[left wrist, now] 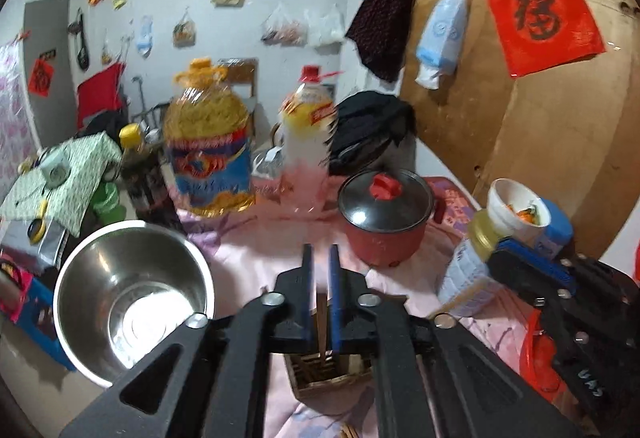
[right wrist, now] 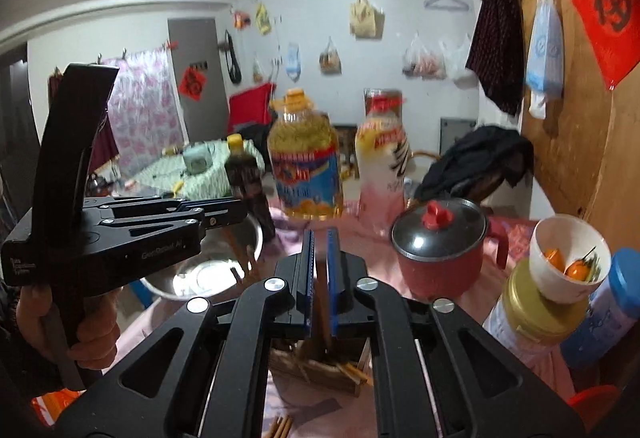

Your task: Organize utensils

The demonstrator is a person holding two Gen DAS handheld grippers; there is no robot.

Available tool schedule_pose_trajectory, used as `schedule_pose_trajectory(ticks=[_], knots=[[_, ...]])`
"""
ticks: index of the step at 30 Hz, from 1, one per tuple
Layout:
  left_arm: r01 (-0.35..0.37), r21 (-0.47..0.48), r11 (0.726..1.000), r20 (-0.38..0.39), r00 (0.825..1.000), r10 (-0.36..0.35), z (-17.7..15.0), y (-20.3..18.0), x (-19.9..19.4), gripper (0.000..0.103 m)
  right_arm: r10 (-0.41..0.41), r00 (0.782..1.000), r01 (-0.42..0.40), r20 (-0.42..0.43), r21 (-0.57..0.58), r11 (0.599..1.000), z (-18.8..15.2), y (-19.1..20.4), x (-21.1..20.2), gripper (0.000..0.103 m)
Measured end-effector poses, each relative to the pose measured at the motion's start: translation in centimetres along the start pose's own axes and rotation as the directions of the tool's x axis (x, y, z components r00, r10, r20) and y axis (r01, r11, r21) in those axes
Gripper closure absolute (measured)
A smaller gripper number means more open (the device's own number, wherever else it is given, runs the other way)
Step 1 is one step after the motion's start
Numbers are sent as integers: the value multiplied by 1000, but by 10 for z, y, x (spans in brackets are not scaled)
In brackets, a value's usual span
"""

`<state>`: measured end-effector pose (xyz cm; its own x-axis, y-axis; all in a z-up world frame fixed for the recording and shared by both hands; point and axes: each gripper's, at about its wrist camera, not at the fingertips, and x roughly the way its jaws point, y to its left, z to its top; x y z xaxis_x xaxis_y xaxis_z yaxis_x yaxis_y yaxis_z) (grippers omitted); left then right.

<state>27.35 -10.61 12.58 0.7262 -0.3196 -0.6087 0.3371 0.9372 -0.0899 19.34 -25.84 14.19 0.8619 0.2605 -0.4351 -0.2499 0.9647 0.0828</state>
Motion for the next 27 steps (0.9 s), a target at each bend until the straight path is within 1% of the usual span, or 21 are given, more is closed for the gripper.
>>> schedule_pose_trajectory(ticks=[1, 2, 5, 7, 8, 9, 12, 14, 15, 17, 18, 20, 22, 24, 25, 26, 27], knots=[[-11, -9, 1000, 0, 1000, 11, -1, 4, 0, 64, 2, 1000, -2, 2, -5, 1000, -1, 1, -1, 91], [-28, -20, 999, 8, 1000, 28, -2, 7, -2, 59, 0, 1000, 0, 6, -10, 1000, -1, 2, -2, 91], [-63, -49, 997, 7, 998, 63, -5, 19, -11, 58, 7, 1000, -7, 20, -6, 1000, -7, 1, -8, 86], [-98, -75, 992, 2, 995, 98, -10, 26, -17, 52, 25, 999, -25, 25, 4, 1000, -14, -2, -13, 83], [-125, -89, 988, -3, 992, 125, -16, 30, -22, 49, 30, 999, -30, 27, 4, 1000, -17, -2, -16, 81], [-141, -96, 985, -7, 990, 141, -19, 32, -25, 47, 30, 999, -30, 31, -1, 1000, -23, -3, -20, 78], [-212, -135, 968, -43, 977, 208, -43, 42, -40, 42, 45, 999, -45, 26, -24, 999, -39, -3, -32, 71], [-264, -168, 950, -86, 964, 253, -67, 48, -49, 37, 71, 997, -70, 15, -34, 997, -49, -5, -38, 68], [-284, -179, 942, -105, 957, 269, -77, 49, -52, 36, 92, 996, -92, 1, -41, 995, -59, -6, -41, 67], [-341, -208, 917, -172, 935, 309, -109, 54, -59, 36, 121, 992, -122, -28, -45, 991, -71, -6, -41, 64], [-374, -226, 899, -218, 919, 328, -129, 56, -63, 36, 144, 988, -146, -56, -40, 988, -82, -8, -39, 64], [-411, -257, 875, -280, 898, 340, -158, 57, -68, 36, 171, 979, -175, -108, -30, 984, -103, -10, -36, 63], [-431, -290, 854, -341, 881, 329, -193, 57, -77, 36, 174, 968, -181, -179, -24, 983, -128, -11, -31, 63], [-432, -293, 853, -379, 872, 311, -219, 53, -82, 36, 169, 959, -177, -228, -11, 984, -147, -13, -33, 63], [-421, -271, 866, -398, 868, 297, -235, 48, -85, 36, 161, 956, -167, -245, -3, 986, -156, -14, -37, 63], [-413, -256, 874, -404, 867, 291, -244, 46, -85, 36, 150, 956, -155, -252, 1, 988, -161, -15, -40, 63], [-390, -226, 893, -413, 868, 275, -254, 41, -84, 36, 120, 959, -123, -255, 5, 992, -170, -16, -49, 63]])
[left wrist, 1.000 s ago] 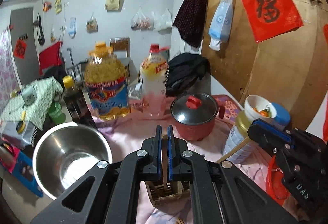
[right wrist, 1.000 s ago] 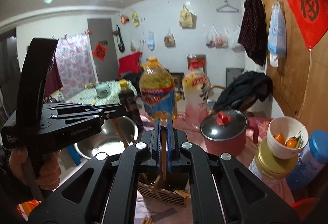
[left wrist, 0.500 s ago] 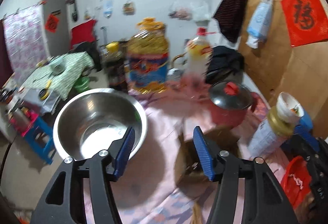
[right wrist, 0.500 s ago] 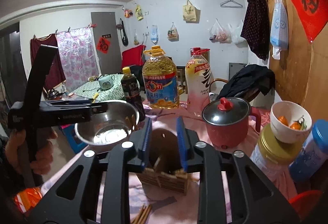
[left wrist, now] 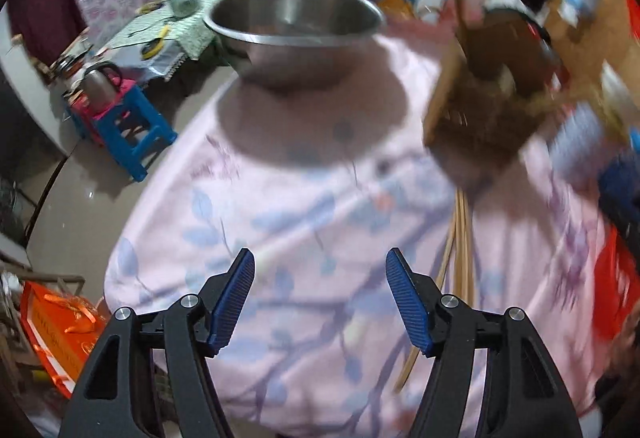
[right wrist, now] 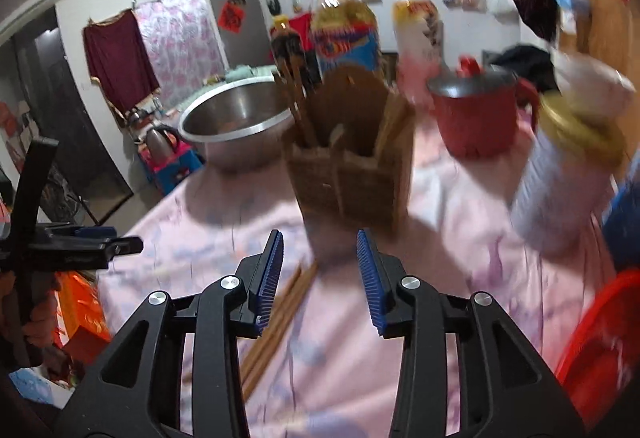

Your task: Organize utensils

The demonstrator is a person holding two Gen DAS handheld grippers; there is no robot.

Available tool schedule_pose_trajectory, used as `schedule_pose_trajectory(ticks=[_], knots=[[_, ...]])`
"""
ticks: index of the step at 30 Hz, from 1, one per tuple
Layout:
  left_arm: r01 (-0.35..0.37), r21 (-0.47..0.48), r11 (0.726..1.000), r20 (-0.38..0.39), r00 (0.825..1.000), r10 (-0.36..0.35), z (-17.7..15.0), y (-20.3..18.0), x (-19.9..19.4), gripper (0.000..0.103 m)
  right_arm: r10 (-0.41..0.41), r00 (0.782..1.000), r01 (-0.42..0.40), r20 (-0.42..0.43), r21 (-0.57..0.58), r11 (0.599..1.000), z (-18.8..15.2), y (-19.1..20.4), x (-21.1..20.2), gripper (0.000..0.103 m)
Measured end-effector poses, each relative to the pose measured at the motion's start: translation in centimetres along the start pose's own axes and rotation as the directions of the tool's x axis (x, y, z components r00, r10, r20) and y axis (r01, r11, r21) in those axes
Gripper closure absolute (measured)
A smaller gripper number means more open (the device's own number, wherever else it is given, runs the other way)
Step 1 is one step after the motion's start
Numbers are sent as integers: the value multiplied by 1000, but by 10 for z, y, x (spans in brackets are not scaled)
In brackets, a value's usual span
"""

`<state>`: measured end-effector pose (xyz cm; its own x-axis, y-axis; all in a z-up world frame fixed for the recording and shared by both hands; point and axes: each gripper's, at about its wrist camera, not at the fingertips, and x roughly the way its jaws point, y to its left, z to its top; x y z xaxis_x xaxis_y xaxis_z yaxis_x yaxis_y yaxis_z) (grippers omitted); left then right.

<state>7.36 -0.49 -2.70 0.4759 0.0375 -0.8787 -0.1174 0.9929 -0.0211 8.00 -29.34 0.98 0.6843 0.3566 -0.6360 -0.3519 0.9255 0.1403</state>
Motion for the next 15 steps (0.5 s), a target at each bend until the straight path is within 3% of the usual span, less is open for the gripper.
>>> schedule_pose_trajectory(ticks=[4, 6, 11, 15], knots=[[79, 177, 981, -33, 997, -75, -26, -18, 11, 38, -117, 993, 117, -4, 83, 990, -24, -2, -23, 59], [134, 285, 949, -56, 991, -123, -39, -30, 17, 43, -163, 986, 164, -19, 177, 971, -39, -5, -37, 59], [264, 433, 862, -100, 964, -245, -62, -45, 25, 50, -253, 966, 251, -44, 379, 891, -79, 1, -76, 59], [330, 496, 803, -144, 943, -299, -78, -55, 38, 58, -382, 922, 371, -68, 444, 816, -122, 26, -118, 53]])
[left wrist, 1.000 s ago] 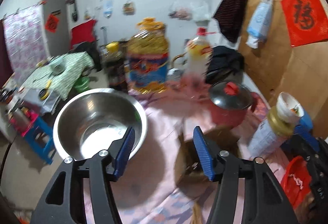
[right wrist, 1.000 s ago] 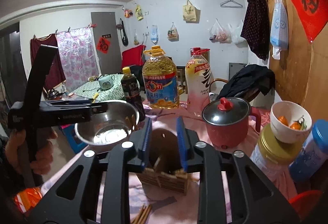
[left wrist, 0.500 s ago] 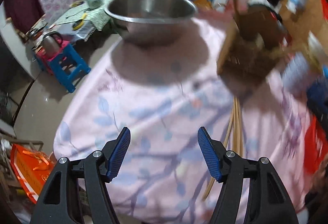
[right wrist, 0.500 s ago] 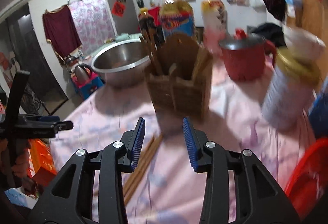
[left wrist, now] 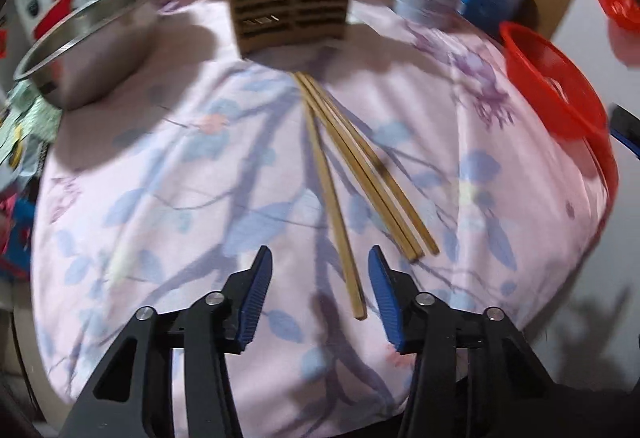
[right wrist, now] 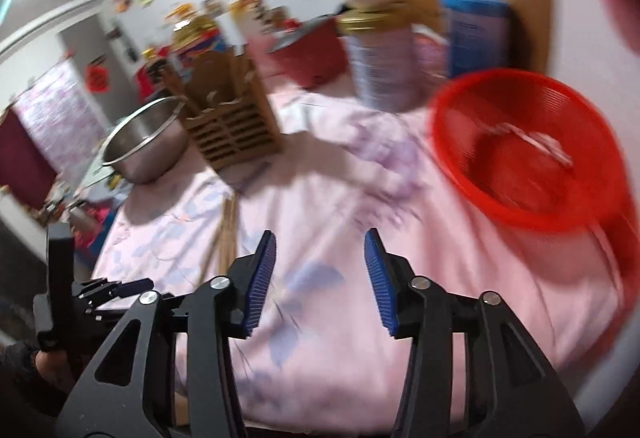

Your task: Organize utensils

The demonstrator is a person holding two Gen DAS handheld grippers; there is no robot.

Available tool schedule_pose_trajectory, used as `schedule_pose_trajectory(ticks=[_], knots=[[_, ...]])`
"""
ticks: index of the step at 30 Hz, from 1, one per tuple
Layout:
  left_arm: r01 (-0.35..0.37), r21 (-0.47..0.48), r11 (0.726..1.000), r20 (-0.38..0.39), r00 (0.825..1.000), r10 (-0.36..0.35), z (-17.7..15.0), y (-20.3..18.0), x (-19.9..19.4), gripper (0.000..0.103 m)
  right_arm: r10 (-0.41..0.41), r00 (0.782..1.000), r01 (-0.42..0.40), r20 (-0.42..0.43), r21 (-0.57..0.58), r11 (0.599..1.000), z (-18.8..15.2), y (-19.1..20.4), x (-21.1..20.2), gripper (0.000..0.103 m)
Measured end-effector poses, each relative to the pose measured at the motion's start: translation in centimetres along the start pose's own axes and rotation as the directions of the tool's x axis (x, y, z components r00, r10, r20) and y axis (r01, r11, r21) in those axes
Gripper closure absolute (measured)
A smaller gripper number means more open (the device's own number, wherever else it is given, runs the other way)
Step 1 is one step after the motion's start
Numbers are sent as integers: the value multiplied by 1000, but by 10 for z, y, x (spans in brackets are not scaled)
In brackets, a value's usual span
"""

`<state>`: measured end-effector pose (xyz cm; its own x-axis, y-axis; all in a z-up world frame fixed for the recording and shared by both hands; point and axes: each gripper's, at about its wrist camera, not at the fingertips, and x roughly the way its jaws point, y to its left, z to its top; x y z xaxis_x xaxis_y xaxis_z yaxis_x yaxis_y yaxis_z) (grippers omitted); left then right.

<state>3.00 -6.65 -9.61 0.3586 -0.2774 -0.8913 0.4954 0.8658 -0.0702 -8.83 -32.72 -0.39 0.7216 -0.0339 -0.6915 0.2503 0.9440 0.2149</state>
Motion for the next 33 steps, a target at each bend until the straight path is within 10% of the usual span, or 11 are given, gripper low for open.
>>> schedule_pose_trajectory(ticks=[12, 33], knots=[[3, -41, 999, 42, 999, -1, -14, 1, 24, 96, -120, 992, 125, 49, -116, 985, -33, -4, -58, 52], [-106, -189, 976, 62, 991, 120, -12, 24, 4, 97, -86, 991, 93, 100, -74, 993, -40, -55, -80, 47]])
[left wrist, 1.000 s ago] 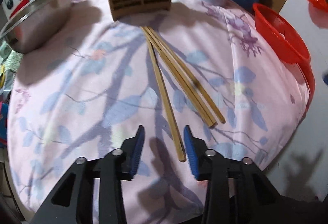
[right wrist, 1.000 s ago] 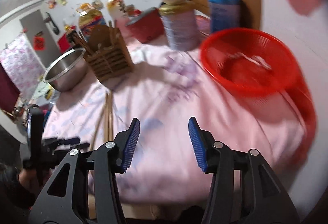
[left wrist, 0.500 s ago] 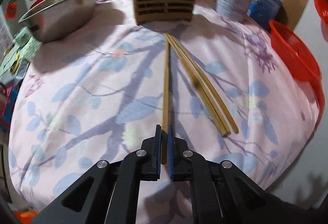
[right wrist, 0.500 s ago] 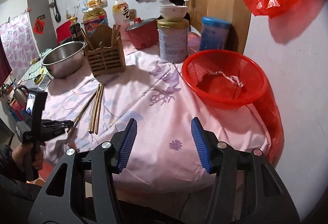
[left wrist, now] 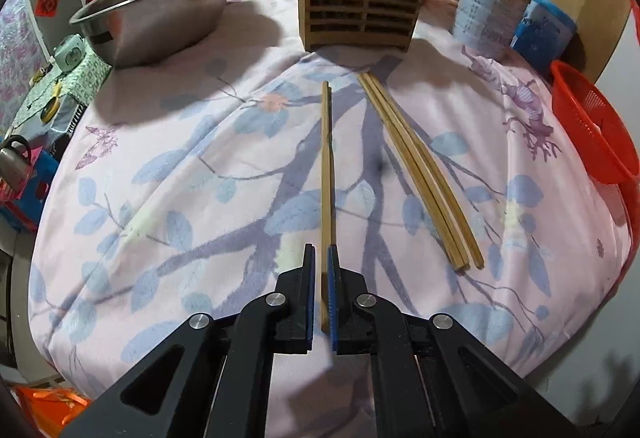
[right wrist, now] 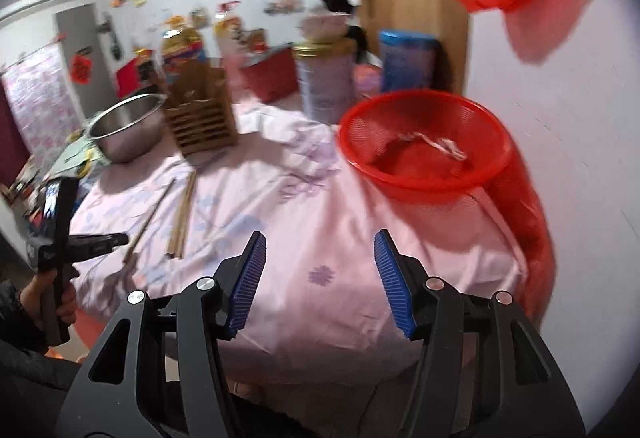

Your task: Organize utensils

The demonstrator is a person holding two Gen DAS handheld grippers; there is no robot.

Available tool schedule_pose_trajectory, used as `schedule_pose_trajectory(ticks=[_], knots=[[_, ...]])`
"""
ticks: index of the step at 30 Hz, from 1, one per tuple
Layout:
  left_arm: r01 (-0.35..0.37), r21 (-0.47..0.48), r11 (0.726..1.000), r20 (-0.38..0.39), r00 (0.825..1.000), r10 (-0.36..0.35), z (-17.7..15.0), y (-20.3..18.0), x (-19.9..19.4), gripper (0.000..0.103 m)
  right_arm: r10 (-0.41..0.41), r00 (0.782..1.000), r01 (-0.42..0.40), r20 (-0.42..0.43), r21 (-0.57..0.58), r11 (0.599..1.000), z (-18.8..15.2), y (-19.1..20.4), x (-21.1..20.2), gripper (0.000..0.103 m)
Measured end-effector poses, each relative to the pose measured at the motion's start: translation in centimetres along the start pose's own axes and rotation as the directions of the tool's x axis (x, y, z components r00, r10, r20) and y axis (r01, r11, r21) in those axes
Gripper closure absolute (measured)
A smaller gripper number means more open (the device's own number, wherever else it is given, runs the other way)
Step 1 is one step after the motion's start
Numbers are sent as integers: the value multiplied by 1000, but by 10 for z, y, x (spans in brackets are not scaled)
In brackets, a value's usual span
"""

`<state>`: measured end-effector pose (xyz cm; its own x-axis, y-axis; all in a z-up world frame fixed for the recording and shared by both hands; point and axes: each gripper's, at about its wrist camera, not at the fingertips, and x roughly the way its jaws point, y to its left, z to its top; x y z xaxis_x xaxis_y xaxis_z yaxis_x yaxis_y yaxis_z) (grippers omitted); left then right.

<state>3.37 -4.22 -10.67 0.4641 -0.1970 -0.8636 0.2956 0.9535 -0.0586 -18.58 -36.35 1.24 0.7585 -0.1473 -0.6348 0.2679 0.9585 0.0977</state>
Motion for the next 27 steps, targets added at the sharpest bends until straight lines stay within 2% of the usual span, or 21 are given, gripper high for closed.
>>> schedule_pose_trajectory(ticks=[3, 5, 9, 12, 15, 16, 18, 22, 25, 27], knots=[[-16, -4, 1000, 8, 1000, 16, 5, 2, 1, 93, -10, 1000, 10, 10, 16, 1000, 1, -3, -2, 47], [14, -38, 999, -13, 1000, -15, 3, 6, 3, 83, 1, 1000, -1, 11, 30, 1000, 1, -3, -2, 47], [25, -28, 999, -18, 1000, -25, -4, 3, 6, 81, -5, 1000, 5, 6, -14, 1000, 2, 3, -2, 47], [28, -53, 998, -19, 999, -29, -11, 1, 10, 82, -4, 1000, 4, 7, -48, 999, -1, 3, -6, 47], [-8, -41, 999, 27, 1000, 10, -18, -5, 10, 83, 5, 1000, -7, -23, -54, 999, -7, -1, -1, 47], [-19, -40, 999, 36, 999, 21, -20, -7, 10, 97, 8, 999, -10, -34, -53, 999, -8, -3, 0, 47], [13, -73, 997, 37, 999, -10, -19, -5, 5, 97, 4, 1000, -5, -25, -57, 998, -5, -5, -3, 47], [3, -51, 999, 118, 993, 3, 3, -9, -26, 97, 10, 1000, -8, 24, -82, 997, 2, -4, -15, 47], [-2, -50, 999, 180, 984, 11, 17, -15, -50, 97, 40, 999, -39, 14, -98, 994, -3, 0, -9, 47], [5, -56, 998, 190, 982, 5, 19, -17, -58, 97, 59, 998, -58, 12, -74, 996, -1, 0, -2, 47]])
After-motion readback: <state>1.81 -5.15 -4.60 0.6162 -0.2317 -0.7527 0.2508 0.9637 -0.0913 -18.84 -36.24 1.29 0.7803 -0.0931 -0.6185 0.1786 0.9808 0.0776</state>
